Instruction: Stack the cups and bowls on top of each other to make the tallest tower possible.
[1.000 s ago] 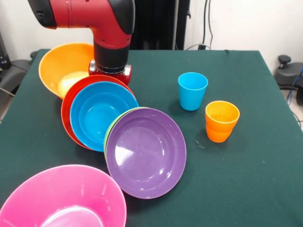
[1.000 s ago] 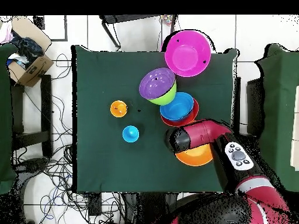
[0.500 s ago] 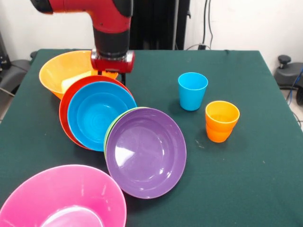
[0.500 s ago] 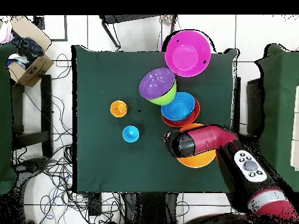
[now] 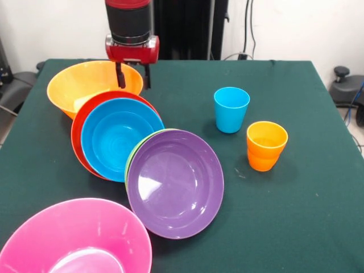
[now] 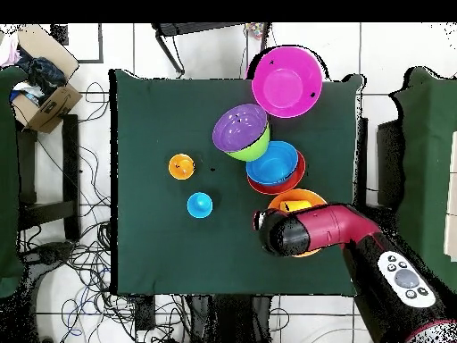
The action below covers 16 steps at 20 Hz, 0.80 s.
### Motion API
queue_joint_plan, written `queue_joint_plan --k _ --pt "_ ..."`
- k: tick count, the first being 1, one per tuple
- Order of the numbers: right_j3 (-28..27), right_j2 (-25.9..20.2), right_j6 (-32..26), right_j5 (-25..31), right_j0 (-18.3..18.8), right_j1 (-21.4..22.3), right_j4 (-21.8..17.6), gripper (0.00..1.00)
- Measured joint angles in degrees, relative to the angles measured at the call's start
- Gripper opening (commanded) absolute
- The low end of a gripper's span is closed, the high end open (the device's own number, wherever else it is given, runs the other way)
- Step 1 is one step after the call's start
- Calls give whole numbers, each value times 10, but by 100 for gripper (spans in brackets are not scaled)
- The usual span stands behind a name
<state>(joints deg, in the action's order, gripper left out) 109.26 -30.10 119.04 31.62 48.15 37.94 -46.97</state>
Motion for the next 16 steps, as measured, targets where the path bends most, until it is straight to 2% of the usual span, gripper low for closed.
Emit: queue_joint_plan --k 4,11,16 --pt "0 -13 0 0 0 3 0 100" --pt "0 -66 0 0 4 8 0 100" --pt "-9 -104 -14 1 26 7 -1 100"
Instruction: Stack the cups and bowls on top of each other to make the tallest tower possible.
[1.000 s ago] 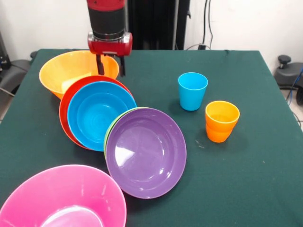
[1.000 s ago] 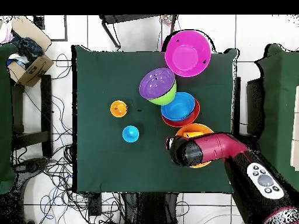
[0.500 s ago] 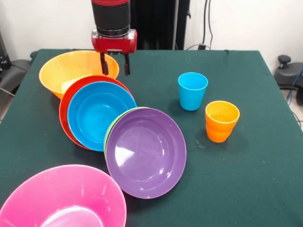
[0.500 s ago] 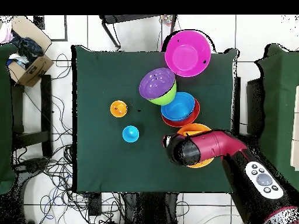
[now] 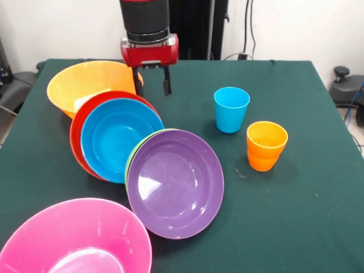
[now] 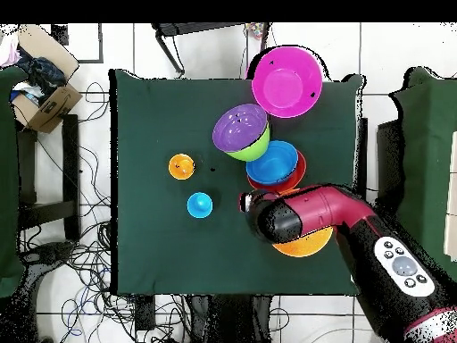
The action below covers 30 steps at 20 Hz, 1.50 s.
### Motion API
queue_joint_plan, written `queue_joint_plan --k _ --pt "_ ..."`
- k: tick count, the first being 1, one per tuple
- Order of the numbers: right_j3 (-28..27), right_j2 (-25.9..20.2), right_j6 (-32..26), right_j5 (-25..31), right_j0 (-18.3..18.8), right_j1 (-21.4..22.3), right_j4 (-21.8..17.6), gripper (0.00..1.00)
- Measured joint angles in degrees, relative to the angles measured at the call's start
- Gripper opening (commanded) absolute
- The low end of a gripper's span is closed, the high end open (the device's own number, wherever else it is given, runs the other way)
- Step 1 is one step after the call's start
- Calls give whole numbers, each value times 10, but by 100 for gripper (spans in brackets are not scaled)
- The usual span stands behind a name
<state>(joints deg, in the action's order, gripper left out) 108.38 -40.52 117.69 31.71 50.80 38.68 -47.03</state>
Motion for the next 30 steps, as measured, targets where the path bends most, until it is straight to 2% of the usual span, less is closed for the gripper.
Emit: queue_joint_plan --k 4,6,8,9,10,14,16,20,30 --pt "-17 -43 -65 22 31 -6 0 100" --pt "-28 -64 -120 42 45 -12 -1 100" --pt "-46 -88 -212 72 58 -23 -3 100" --pt "-51 -93 -237 79 60 -26 -3 100" --pt "-62 -104 -297 95 63 -33 -3 100" --pt "-96 -129 -470 128 61 -49 -4 100" --pt "-107 -136 -521 134 58 -50 -4 100" --pt "-122 -139 -580 141 51 -42 -2 100" --pt "-154 -139 -583 165 46 -30 10 100"
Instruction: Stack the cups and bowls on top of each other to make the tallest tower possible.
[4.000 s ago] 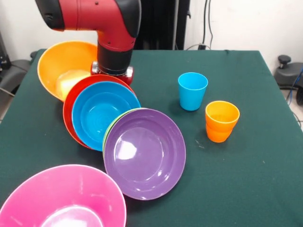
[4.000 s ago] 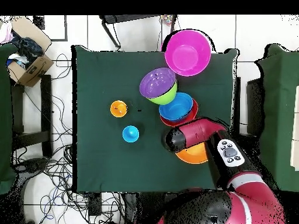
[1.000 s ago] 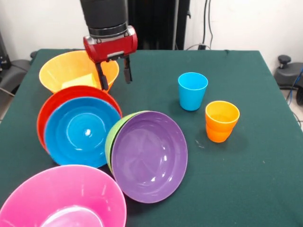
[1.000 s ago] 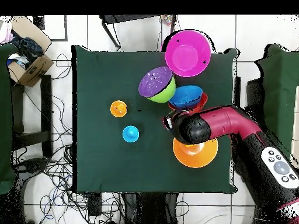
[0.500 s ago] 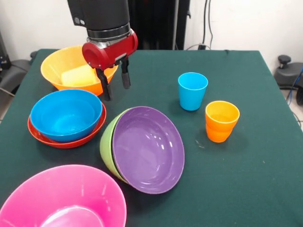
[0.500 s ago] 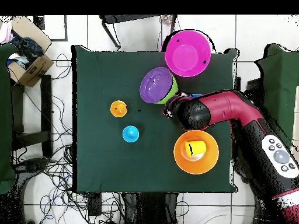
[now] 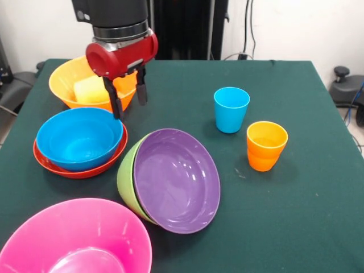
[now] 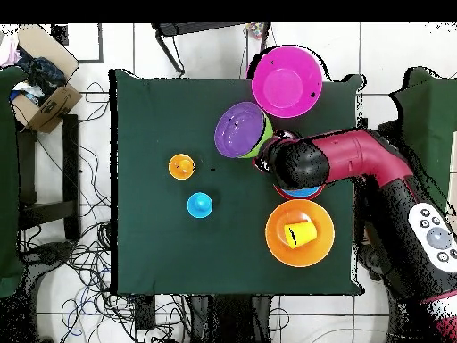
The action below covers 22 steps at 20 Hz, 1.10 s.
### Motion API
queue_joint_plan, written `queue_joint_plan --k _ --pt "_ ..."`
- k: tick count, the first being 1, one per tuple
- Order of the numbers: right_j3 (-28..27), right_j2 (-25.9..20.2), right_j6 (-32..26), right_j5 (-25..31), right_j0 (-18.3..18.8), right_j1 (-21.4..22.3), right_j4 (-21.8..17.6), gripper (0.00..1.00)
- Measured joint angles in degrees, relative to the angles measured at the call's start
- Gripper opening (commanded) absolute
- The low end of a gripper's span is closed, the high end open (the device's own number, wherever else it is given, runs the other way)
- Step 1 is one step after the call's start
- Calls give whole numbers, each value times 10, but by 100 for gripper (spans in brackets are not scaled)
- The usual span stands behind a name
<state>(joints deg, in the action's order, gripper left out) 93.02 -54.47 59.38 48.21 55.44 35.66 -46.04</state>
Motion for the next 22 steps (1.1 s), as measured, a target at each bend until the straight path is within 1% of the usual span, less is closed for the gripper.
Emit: queue_joint_plan --k 6,12,22 --pt "-33 0 0 7 2 -12 0 100" --pt "-71 1 0 6 5 -37 -1 100" --pt "-81 12 0 6 10 -64 5 100"
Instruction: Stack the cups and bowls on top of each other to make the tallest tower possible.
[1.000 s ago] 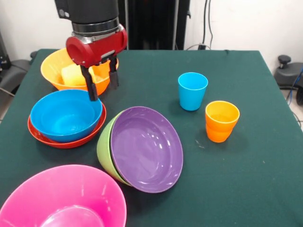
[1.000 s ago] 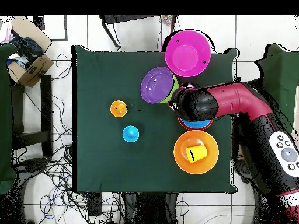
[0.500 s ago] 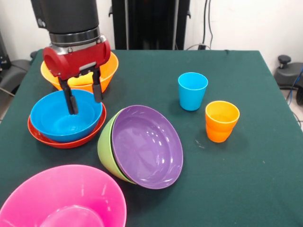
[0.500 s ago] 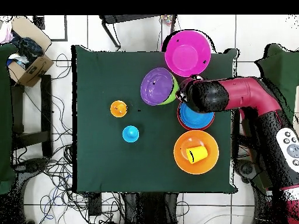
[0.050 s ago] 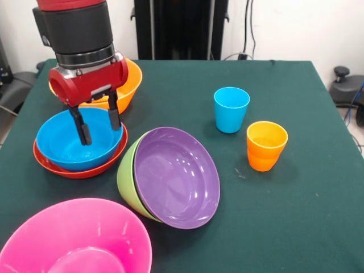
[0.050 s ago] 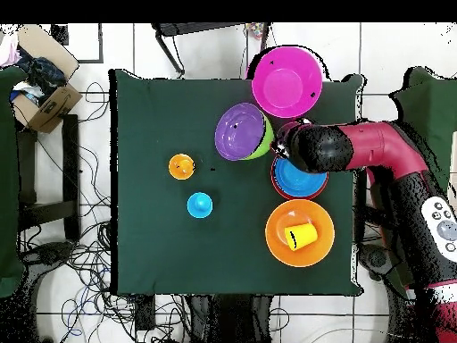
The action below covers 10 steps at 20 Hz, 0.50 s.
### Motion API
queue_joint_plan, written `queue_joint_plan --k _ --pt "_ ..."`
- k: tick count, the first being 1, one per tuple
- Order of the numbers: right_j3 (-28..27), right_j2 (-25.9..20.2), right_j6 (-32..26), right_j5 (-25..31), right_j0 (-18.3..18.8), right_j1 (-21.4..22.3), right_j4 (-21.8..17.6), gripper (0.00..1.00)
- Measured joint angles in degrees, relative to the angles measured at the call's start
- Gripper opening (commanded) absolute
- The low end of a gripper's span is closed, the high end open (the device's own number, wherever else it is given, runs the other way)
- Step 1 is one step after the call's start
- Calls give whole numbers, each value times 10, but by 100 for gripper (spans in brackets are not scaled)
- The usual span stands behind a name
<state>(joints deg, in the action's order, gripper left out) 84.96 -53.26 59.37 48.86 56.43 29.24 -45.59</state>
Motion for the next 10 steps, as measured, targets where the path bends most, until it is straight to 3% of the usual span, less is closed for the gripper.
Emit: queue_joint_plan --k 10 --pt "1 22 1 0 5 -6 36 100"
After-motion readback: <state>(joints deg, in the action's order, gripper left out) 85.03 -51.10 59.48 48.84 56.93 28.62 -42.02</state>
